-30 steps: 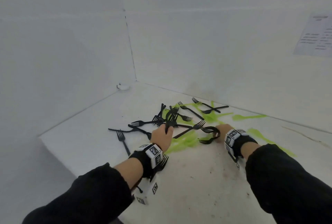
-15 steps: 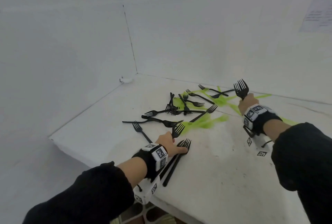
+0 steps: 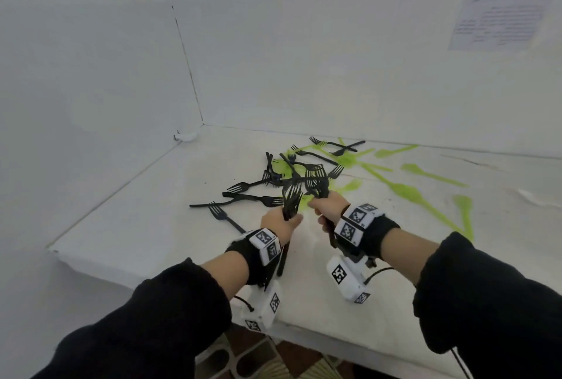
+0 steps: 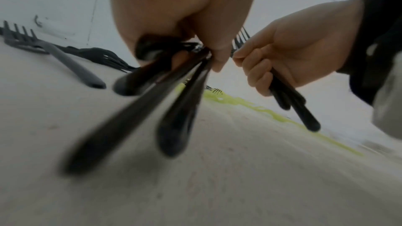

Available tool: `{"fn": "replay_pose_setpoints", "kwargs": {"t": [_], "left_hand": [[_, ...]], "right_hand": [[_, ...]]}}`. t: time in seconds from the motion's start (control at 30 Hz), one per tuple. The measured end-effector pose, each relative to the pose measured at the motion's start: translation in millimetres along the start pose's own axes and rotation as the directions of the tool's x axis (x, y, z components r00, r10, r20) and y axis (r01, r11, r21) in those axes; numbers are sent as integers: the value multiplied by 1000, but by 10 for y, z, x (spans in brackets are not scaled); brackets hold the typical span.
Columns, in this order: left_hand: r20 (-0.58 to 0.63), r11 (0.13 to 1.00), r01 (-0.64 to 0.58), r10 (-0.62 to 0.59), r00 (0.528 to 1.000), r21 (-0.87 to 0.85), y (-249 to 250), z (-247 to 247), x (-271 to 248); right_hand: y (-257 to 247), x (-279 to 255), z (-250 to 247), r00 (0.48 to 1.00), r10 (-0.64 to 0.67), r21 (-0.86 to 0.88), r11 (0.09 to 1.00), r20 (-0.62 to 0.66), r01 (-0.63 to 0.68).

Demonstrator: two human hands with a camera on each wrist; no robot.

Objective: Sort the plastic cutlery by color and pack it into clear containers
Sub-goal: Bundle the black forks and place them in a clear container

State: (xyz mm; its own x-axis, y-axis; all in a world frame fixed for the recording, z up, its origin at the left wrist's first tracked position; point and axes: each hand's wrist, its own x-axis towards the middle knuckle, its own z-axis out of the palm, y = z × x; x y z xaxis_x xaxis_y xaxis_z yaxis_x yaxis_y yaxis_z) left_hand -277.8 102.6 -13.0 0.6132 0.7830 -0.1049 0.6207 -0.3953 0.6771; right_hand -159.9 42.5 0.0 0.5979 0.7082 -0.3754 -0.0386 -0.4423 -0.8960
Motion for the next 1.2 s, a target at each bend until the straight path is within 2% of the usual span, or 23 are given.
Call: {"fn": "replay_pose_setpoints", "kwargs": {"t": [0.07,0.13,0.2,0.3,0.43,0.53,0.6,0.67,0.87,0.97,1.03,1.1,1.2], "left_hand": [[12,975,-47,50,999,-216,2,-13,-7],[103,873,-18,78,992,-487,-10,5,-32],[152,797,7,107,983,-604,-29,26,-51],[182,770,17,129,975,-638,-34,-1,-75],[203,817,-20,166,965,-577,-50,-27,-76],[287,751,110,110,952,-651,-6,-25,-86],[335,694,219,35,941,-686,11,-40,-71],[332,634,269,-20,943,-725,-10,-65,-38],[197,489,217,-93,976,-845,-123,-109,93],[209,434,247,-133,969,-866,-153,-140,203],[219,432,258,-139,966,-864,-166,-158,295],[237,425,262,-113,965,-867,-167,-169,374],[277,387,275,-53,960,-880,-173,-195,467]], "right_hand": [[41,-26,125,999,-2,45,999,53,0],[40,-50,205,995,-20,127,992,94,8],[50,-39,242,994,-63,171,984,94,47],[57,-28,269,990,-132,186,975,47,121],[34,12,277,985,-174,193,966,3,170],[16,57,291,987,-156,227,960,-46,163],[-6,97,309,987,-154,226,961,-33,158],[-56,138,329,986,-169,218,962,-5,166],[-183,322,363,974,-217,193,955,-58,224],[-201,417,365,974,-219,214,950,-54,225],[-213,497,377,974,-228,206,953,-4,224],[-242,575,407,970,-241,170,957,24,233],[-315,686,468,968,-249,143,958,-26,251]]}}
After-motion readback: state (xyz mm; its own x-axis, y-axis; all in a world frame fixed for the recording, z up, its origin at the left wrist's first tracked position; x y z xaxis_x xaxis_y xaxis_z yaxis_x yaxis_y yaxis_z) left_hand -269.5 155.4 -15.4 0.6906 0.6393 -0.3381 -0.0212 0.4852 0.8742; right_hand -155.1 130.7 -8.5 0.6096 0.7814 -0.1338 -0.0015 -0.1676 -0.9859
